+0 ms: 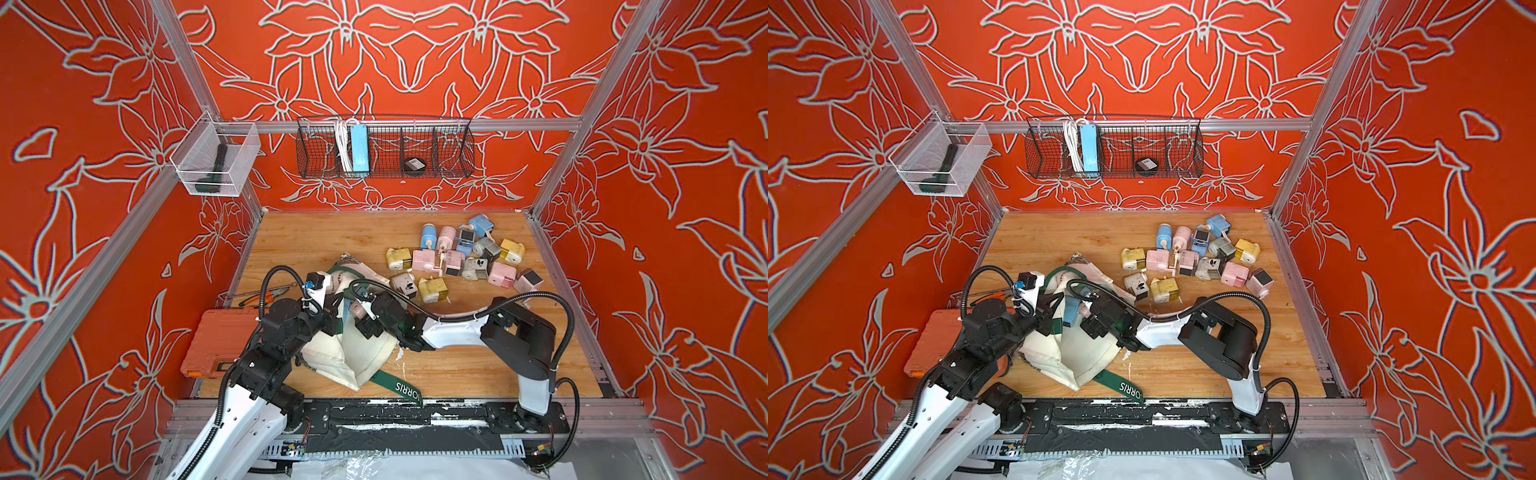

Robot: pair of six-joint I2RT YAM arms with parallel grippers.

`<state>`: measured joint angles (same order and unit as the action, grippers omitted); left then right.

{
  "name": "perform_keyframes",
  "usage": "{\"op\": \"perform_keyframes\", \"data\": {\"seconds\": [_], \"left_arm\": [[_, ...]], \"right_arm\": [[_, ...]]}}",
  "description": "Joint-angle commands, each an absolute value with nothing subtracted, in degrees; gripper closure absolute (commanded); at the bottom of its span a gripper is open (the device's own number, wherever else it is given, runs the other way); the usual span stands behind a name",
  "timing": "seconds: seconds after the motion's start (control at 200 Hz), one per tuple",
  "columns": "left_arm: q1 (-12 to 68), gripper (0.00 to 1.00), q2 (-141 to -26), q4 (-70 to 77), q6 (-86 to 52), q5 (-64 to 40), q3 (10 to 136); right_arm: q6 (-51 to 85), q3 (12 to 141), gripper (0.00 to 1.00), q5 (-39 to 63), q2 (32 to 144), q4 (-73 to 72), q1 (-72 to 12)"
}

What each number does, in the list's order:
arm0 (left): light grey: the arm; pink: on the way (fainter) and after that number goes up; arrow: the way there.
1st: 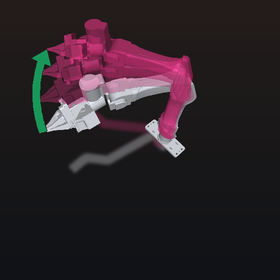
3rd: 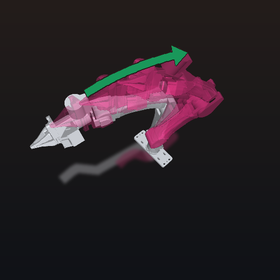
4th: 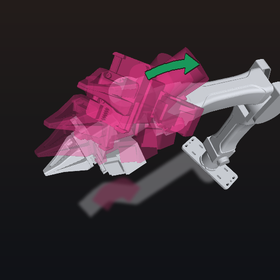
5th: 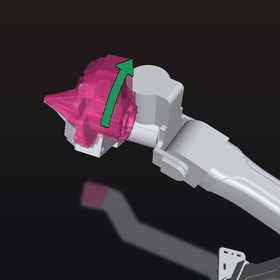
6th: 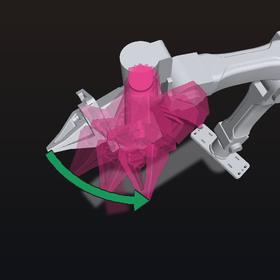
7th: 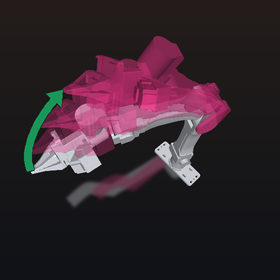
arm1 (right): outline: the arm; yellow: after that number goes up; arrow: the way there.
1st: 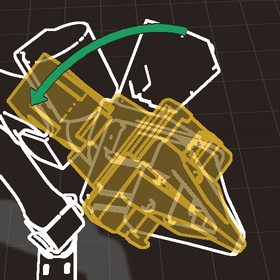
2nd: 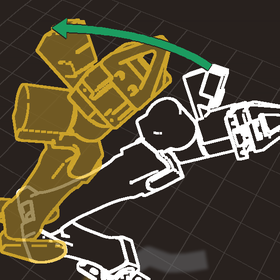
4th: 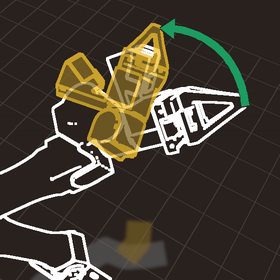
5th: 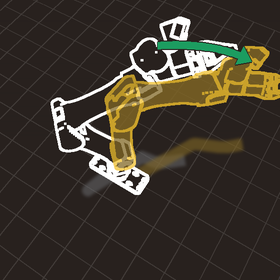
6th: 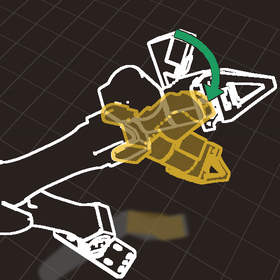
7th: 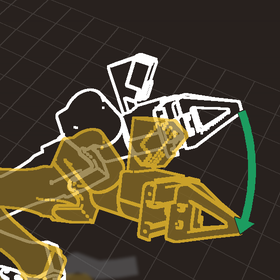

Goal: Take out the pencil sharpeners from the tote bags
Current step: Pick up the pencil sharpener from the canvas bag.

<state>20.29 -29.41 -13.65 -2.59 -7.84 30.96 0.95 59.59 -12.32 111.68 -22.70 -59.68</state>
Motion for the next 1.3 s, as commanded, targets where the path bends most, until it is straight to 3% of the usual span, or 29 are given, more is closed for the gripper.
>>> {"op": "perform_keyframes", "data": {"seconds": [0.0,0.14,0.32,0.571,0.891,1.081,1.296], "left_arm": [[20.6,1.0,-28.6,-12.7,-2.9,-7.8,30.5],[20.7,1.0,-28.8,-12.7,-2.9,-7.9,30.5],[20.7,1.0,-28.7,-12.7,-2.9,-7.7,30.5],[20.7,1.0,-28.7,-12.7,-2.9,-7.7,30.5],[20.7,1.0,-28.4,-12.7,-2.9,-7.7,30.5],[20.7,1.0,-28.5,-12.6,-2.9,-8.0,30.5],[20.7,1.0,-28.1,-12.5,-3.0,-8.1,30.4]], "right_arm": [[0.4,61.7,0.01,-6.9,113.7,-23.7,-58.3],[0.7,63.9,0.05,-1.8,116.0,-22.8,-57.8],[2.0,65.3,0.25,0.4,116.9,-21.1,-57.8],[3.5,61.0,0.47,2.0,108.8,-18.1,-58.0],[2.0,50.1,0.52,10.4,89.1,-15.0,-58.2],[3.2,47.9,0.51,3.3,74.9,-10.5,-57.2],[7.7,50.1,0.51,-0.7,64.8,-3.8,-47.6]]}}
